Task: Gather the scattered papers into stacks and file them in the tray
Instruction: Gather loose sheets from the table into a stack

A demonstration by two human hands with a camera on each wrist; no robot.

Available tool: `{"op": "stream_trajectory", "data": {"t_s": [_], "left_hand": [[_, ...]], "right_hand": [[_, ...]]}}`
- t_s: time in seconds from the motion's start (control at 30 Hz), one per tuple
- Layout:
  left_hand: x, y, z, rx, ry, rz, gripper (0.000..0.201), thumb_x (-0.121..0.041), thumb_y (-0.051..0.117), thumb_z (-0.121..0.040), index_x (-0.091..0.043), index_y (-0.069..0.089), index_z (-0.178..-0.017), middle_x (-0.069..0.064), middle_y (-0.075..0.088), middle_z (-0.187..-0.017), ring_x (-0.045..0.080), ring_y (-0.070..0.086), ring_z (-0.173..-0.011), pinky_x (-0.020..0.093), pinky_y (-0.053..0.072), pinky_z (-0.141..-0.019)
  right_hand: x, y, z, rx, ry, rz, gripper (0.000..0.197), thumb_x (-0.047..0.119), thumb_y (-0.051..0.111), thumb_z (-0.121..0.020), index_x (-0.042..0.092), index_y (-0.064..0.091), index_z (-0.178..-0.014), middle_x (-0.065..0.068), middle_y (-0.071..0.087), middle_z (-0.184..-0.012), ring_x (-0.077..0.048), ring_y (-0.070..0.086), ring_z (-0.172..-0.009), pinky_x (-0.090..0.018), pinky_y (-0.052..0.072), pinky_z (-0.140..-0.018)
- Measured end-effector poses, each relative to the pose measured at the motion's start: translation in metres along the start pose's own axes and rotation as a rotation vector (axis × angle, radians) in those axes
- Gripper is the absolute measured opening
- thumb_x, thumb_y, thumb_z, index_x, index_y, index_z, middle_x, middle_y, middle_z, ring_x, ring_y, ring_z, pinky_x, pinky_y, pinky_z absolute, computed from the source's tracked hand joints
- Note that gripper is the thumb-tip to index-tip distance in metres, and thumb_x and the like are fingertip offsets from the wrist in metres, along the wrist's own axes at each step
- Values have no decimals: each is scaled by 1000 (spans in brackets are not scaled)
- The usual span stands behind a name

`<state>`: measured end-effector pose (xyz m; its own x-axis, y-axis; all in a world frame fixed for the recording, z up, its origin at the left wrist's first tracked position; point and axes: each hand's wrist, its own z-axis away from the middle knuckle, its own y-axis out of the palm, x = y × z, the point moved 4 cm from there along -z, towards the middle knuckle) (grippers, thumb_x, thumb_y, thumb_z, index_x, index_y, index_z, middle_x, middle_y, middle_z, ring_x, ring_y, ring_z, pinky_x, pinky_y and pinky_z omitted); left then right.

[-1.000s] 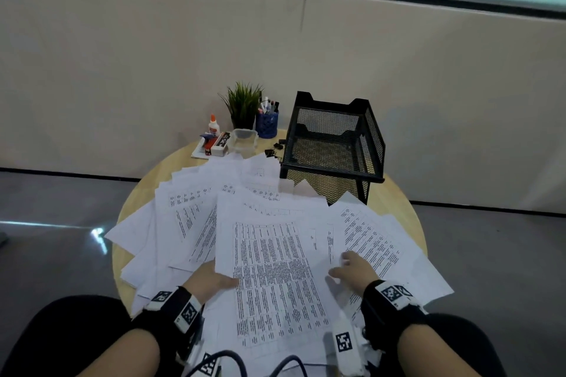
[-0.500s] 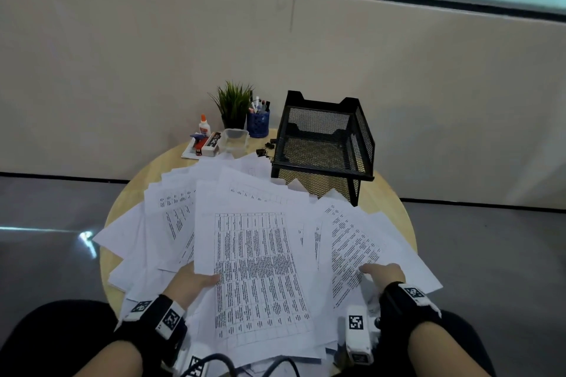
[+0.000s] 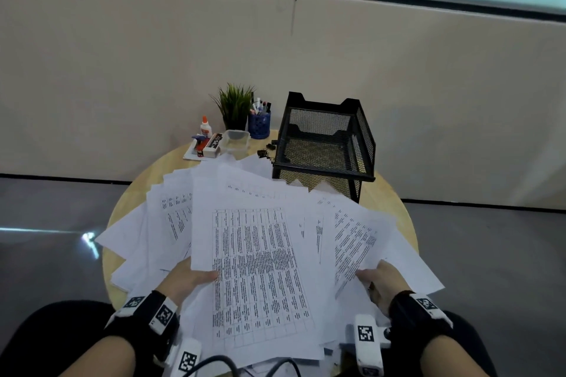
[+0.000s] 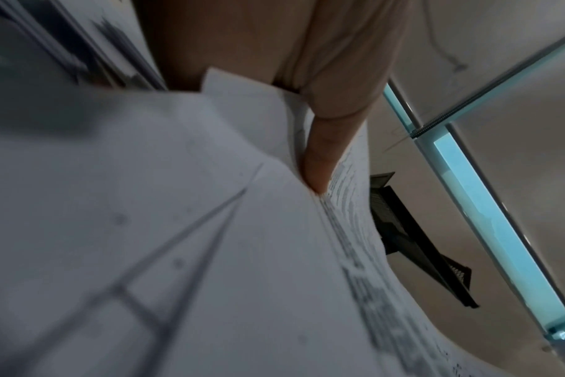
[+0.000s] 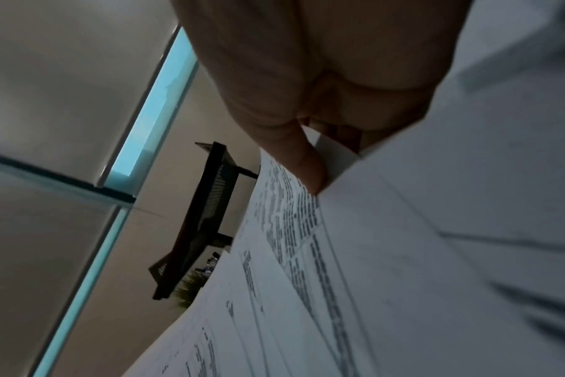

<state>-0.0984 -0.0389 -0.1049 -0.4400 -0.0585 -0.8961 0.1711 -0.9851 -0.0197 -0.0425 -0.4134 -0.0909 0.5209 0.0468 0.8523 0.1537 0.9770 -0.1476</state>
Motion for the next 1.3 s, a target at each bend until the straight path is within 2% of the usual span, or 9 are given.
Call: {"op": "stream_trajectory", "data": {"t_s": [0.23, 0.4, 0.5, 0.67, 0.83, 0.93, 1.03, 1.13, 1.3], "left_hand": [[-5, 18, 2, 125, -78, -121, 60, 3, 72, -76, 3, 49, -131, 13, 64, -119, 25, 59, -105, 37, 40, -102], [-12, 38, 6, 217, -50, -179, 69, -16, 79, -72, -4, 49, -132, 8, 60, -127, 21, 56, -112, 36, 36, -106], [-8, 41, 8, 193, -28, -153, 55, -2, 71, -79, -1, 51, -130, 12, 59, -128, 19, 56, -107, 34, 36, -103], [-12, 29, 15, 147, 46, -32, 64, -9, 76, -74, -8, 49, -132, 6, 59, -128, 19, 53, -110, 41, 30, -109], [-28, 17, 22, 200, 120, 9, 105, -50, 92, -24, -25, 55, -118, -6, 66, -113, 15, 57, -110, 42, 29, -110], [-36, 6, 23, 199, 129, -22, 109, -50, 92, -34, -21, 51, -131, -1, 62, -126, 20, 52, -122, 52, 26, -112], [-49, 2, 25, 195, 181, 18, 73, -29, 90, -56, -20, 60, -122, -2, 68, -118, 18, 59, -116, 48, 32, -110], [-65, 2, 24, 241, 241, 89, 37, 0, 75, -74, -12, 68, -109, 6, 70, -113, 22, 64, -110, 49, 36, -106], [-116, 11, 39, 292, 311, 35, 84, -26, 94, -37, -9, 61, -112, 8, 73, -102, 22, 70, -96, 33, 56, -82]], "right_hand": [[-17, 26, -9, 147, 73, 218, 14, 1, 59, -82, -4, 57, -95, -7, 57, -50, -16, 48, -39, -20, 37, -45], [-13, 57, -5, 237, 83, 175, 67, 41, 63, -89, 4, 40, -140, -13, 56, -130, -30, 58, -111, -41, 47, -95], [-5, 68, 8, 344, 24, 195, 45, 27, 69, -86, 1, 57, -122, -9, 68, -109, -26, 66, -94, -40, 53, -85], [10, 65, 29, 391, -75, -26, 59, 17, 77, -60, 7, 62, -116, -13, 72, -105, -30, 68, -98, -43, 52, -91], [12, 65, 29, 513, 9, -104, 90, 21, 98, -31, 0, 65, -112, -18, 70, -109, -34, 66, -105, -50, 46, -101], [24, 67, 30, 528, -28, -124, 90, 21, 98, -28, -4, 68, -109, -19, 71, -107, -30, 69, -101, -43, 48, -99], [42, 70, 33, 522, -76, -200, 92, 22, 99, -19, -6, 70, -102, -21, 71, -105, -28, 70, -94, -35, 53, -92], [59, 78, 41, 617, -105, -263, 89, 19, 98, -32, 2, 66, -113, -18, 68, -113, -31, 68, -96, -37, 57, -84], [67, 88, 41, 621, -90, -288, 85, 18, 96, -41, -6, 63, -114, -19, 66, -119, -30, 60, -116, -41, 44, -104]]}}
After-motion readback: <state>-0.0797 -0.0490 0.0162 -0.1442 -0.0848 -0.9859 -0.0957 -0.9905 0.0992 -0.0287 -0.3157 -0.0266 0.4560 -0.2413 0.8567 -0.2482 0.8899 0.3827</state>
